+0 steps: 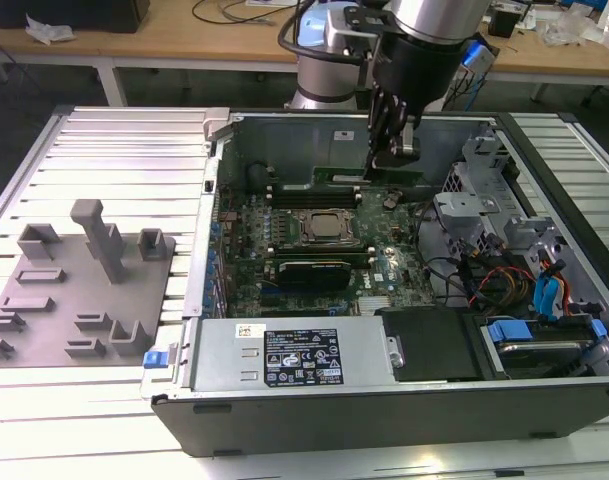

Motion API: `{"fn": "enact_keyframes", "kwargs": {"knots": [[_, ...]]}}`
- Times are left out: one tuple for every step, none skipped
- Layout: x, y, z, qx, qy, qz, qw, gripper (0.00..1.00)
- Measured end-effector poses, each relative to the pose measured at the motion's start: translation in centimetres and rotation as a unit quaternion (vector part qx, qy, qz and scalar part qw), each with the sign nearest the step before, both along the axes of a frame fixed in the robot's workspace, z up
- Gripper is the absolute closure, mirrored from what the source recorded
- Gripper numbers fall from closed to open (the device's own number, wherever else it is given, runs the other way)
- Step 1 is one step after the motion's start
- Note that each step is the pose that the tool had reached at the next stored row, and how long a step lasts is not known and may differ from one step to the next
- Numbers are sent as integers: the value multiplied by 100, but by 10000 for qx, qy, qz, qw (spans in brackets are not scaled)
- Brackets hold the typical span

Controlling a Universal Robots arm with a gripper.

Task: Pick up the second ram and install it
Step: 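Insert the second ram into the second slot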

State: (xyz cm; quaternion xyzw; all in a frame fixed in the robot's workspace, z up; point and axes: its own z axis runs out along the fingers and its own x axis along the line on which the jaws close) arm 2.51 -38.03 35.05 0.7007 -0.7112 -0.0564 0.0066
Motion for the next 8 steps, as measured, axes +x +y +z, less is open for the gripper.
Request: {"fn": "enact_keyframes", "kwargs": {"knots": [[0,0,-15,0,0,0,10000,87],[0,0,-28,0,0,0,10000,87],[0,0,-44,0,0,0,10000,87],[0,0,-68,0,0,0,10000,87],[0,0,-79,0,0,0,10000,87],[0,0,-84,0,0,0,10000,87],[0,0,-90,0,0,0,10000,87],[0,0,-101,1,0,0,10000,87]]}}
